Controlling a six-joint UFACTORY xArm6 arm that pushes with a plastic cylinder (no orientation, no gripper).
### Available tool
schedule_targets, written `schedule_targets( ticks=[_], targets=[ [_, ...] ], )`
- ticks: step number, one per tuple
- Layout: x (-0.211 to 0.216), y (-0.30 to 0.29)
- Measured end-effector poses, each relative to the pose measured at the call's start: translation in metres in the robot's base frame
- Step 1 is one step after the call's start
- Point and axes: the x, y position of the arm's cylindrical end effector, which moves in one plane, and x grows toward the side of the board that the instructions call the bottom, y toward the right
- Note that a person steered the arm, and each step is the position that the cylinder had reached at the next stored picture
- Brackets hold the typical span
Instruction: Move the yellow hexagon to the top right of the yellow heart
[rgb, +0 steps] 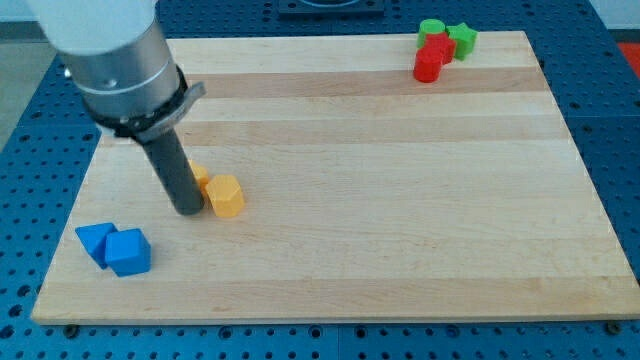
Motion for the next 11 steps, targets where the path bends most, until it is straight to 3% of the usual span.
schedule_targets(
  ticks=[1,4,6,9,11],
  targets=[
    [-0.023,0.000],
    [0.016,0.001],
    [0.032,0.054],
    [-0.069,0.061],
    [-0.114,0.110]
  ],
)
